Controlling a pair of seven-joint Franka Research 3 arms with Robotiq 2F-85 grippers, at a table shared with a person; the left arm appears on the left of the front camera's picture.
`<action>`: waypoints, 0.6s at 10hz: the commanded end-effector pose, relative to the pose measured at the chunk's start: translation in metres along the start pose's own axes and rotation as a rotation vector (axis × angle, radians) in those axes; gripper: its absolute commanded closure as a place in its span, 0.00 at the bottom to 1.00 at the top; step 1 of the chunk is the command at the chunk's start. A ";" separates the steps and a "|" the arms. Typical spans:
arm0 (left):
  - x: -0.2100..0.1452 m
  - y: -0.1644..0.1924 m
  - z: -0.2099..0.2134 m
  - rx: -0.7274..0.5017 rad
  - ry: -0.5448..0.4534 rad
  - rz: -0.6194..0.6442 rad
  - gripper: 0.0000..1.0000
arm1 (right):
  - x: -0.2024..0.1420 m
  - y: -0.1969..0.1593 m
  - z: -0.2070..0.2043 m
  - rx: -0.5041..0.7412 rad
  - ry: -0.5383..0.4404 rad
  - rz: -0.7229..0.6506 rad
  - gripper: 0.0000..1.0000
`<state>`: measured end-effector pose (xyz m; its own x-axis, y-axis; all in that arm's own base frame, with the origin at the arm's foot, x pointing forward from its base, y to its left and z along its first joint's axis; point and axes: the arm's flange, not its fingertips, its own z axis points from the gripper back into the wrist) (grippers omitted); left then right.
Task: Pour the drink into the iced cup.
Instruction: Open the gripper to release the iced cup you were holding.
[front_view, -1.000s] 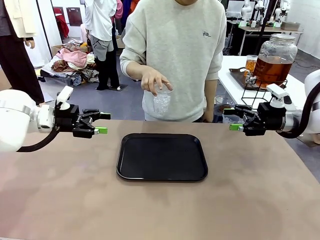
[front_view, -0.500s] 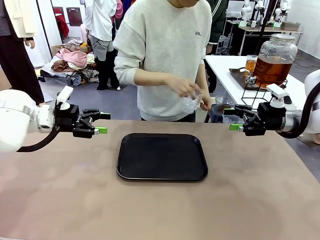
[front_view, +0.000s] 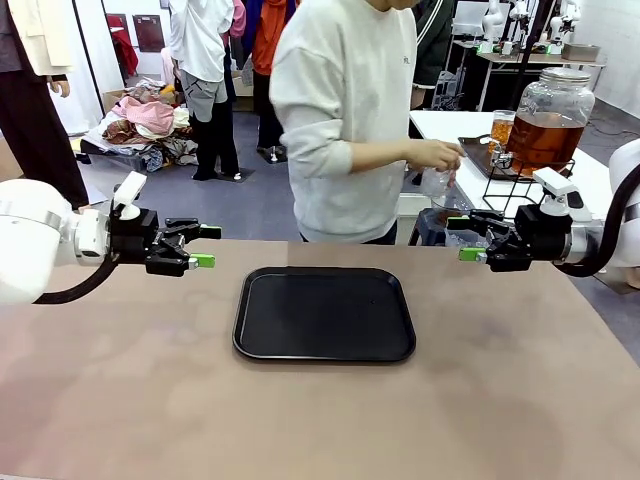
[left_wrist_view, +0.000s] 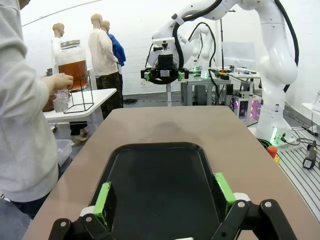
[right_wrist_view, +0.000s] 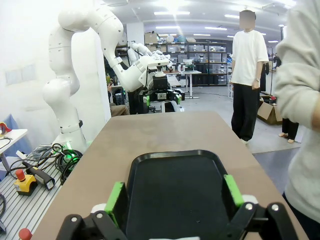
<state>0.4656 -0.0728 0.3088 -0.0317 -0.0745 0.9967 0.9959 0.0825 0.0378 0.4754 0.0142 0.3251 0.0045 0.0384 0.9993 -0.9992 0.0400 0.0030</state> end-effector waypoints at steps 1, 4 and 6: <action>0.001 -0.001 -0.001 -0.001 0.000 -0.002 0.00 | 0.003 -0.001 -0.001 0.002 0.001 -0.002 0.00; 0.001 -0.001 -0.001 -0.001 0.000 -0.002 0.00 | 0.003 -0.001 -0.001 0.002 0.001 -0.002 0.00; 0.001 -0.001 -0.001 -0.001 0.000 -0.002 0.00 | 0.003 -0.001 -0.001 0.002 0.001 -0.002 0.00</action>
<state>0.4656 -0.0728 0.3088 -0.0317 -0.0745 0.9967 0.9959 0.0825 0.0378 0.4754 0.0142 0.3251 0.0045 0.0384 0.9993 -0.9992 0.0400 0.0030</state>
